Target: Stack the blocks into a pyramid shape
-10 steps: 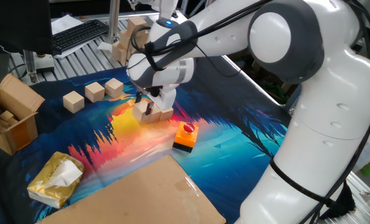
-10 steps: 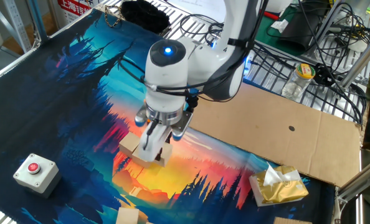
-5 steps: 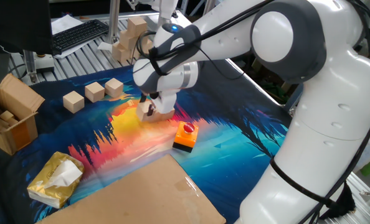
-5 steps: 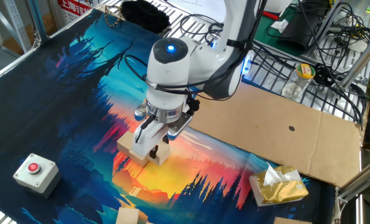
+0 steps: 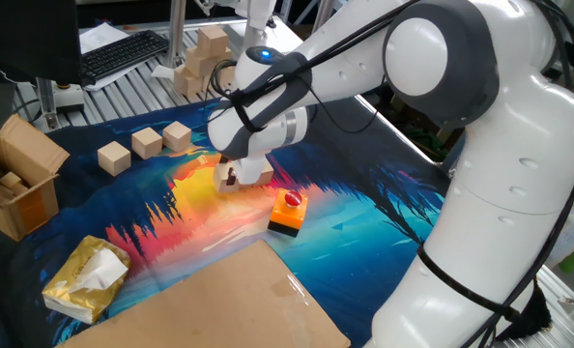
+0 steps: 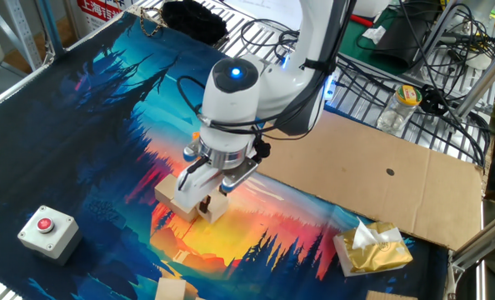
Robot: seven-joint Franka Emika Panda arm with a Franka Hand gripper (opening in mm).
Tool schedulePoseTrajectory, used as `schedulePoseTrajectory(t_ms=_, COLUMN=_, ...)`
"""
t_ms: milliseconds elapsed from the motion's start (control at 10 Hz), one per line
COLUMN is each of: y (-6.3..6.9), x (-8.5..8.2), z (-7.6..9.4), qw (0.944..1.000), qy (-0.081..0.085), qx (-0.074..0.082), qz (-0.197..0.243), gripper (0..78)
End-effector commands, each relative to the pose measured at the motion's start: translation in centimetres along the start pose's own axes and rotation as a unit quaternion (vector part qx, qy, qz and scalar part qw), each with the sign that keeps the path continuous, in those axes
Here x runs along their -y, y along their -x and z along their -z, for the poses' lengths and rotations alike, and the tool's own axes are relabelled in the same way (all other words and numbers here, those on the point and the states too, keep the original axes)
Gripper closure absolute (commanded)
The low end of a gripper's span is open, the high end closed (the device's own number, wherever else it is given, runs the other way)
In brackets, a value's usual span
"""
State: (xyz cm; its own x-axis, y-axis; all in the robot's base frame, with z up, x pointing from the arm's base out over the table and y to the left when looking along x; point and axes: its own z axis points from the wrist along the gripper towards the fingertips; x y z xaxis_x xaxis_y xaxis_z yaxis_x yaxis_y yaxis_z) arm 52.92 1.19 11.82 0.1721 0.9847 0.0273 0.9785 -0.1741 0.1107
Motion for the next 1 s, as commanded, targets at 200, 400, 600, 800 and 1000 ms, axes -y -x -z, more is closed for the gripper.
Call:
schedulePoseTrajectory(t_ms=200, y=-0.7, x=-0.1, z=0.2, qw=0.9991, qy=-0.026, qx=0.002, qz=0.034, gripper=76.4)
schedulePoseTrajectory(t_ms=400, y=-1.2, x=-0.8, z=0.5, qw=0.999, qy=-0.029, qx=0.003, qz=0.034, gripper=76.4)
schedulePoseTrajectory(t_ms=600, y=-1.2, x=-1.4, z=0.4, qw=0.9986, qy=-0.034, qx=0.004, qz=0.041, gripper=76.4)
schedulePoseTrajectory(t_ms=800, y=-1.2, x=-1.3, z=-0.2, qw=0.998, qy=-0.037, qx=0.006, qz=0.051, gripper=76.4)
schedulePoseTrajectory(t_ms=1000, y=-1.2, x=-1.3, z=-0.4, qw=0.9974, qy=-0.042, qx=0.005, qz=0.059, gripper=76.4)
